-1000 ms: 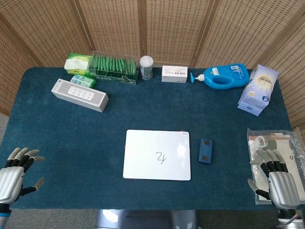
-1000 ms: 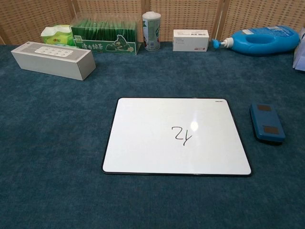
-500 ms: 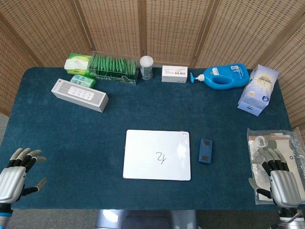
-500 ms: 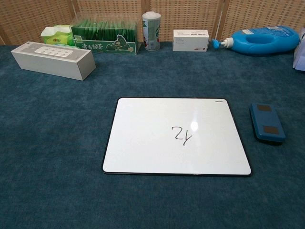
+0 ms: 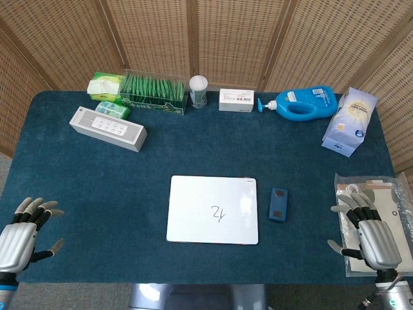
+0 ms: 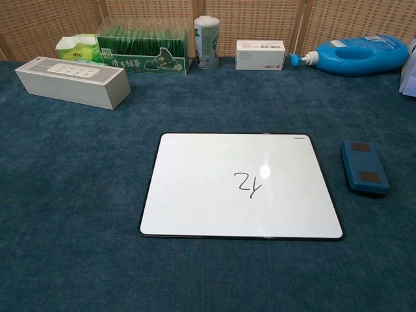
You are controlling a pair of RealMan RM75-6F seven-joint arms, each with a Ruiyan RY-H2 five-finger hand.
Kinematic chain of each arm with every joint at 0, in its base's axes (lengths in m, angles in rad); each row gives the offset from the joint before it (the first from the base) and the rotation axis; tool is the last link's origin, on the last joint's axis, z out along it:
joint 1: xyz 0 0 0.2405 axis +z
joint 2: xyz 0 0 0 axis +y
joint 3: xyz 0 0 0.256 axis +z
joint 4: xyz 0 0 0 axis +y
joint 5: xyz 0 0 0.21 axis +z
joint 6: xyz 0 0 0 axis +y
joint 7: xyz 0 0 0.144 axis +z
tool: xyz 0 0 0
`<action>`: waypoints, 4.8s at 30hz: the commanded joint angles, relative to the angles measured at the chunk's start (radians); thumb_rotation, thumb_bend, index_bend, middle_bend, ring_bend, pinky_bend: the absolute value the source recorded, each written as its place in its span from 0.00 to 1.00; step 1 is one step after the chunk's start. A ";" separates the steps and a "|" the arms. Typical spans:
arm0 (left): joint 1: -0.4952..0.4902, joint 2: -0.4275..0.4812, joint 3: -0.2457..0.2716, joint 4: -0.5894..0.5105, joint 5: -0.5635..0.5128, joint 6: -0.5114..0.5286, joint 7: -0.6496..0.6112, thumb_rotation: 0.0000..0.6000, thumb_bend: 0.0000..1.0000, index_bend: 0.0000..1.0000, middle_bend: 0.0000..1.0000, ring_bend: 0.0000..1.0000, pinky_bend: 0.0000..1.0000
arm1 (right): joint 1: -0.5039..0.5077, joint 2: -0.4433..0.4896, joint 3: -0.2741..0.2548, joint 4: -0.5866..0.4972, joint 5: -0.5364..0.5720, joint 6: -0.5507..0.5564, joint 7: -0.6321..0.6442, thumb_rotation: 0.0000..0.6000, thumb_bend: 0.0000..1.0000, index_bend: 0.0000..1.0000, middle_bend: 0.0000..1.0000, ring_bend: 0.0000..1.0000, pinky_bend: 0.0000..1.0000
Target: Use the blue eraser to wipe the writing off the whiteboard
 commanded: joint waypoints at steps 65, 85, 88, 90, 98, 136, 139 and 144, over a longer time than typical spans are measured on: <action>-0.115 0.015 -0.042 -0.055 -0.091 -0.113 -0.001 1.00 0.33 0.33 0.20 0.13 0.00 | 0.620 -0.334 0.099 0.352 0.457 -0.705 -0.213 0.14 0.01 0.44 0.06 0.00 0.00; -0.112 0.009 -0.033 -0.033 -0.050 -0.094 -0.048 1.00 0.33 0.35 0.21 0.13 0.00 | 0.592 -0.330 0.050 0.383 0.494 -0.671 -0.265 0.14 0.03 0.45 0.07 0.00 0.00; -0.112 0.009 -0.032 -0.030 -0.046 -0.093 -0.050 1.00 0.33 0.35 0.20 0.13 0.00 | 0.587 -0.324 0.048 0.379 0.496 -0.663 -0.269 0.14 0.03 0.46 0.07 0.00 0.00; -0.113 0.008 -0.033 -0.029 -0.044 -0.093 -0.050 1.00 0.33 0.35 0.20 0.13 0.00 | 0.584 -0.319 0.046 0.379 0.499 -0.658 -0.276 0.14 0.03 0.46 0.07 0.00 0.00; -0.121 -0.002 -0.035 -0.021 -0.034 -0.097 -0.062 1.00 0.33 0.35 0.20 0.13 0.00 | 0.551 -0.276 0.036 0.351 0.544 -0.619 -0.305 0.14 0.03 0.46 0.07 0.00 0.00; -0.116 -0.002 -0.031 0.002 -0.009 -0.075 -0.099 1.00 0.33 0.35 0.20 0.13 0.00 | 0.487 -0.264 0.027 0.297 0.392 -0.534 -0.210 1.00 0.16 0.26 0.06 0.00 0.00; -0.113 -0.001 -0.030 0.000 -0.006 -0.070 -0.098 1.00 0.33 0.35 0.20 0.13 0.00 | 0.487 -0.263 0.026 0.298 0.385 -0.536 -0.206 1.00 0.16 0.28 0.06 0.00 0.00; -0.111 -0.001 -0.028 -0.002 -0.003 -0.066 -0.095 1.00 0.33 0.35 0.20 0.13 0.00 | 0.492 -0.271 0.024 0.311 0.373 -0.550 -0.203 1.00 0.16 0.31 0.07 0.00 0.00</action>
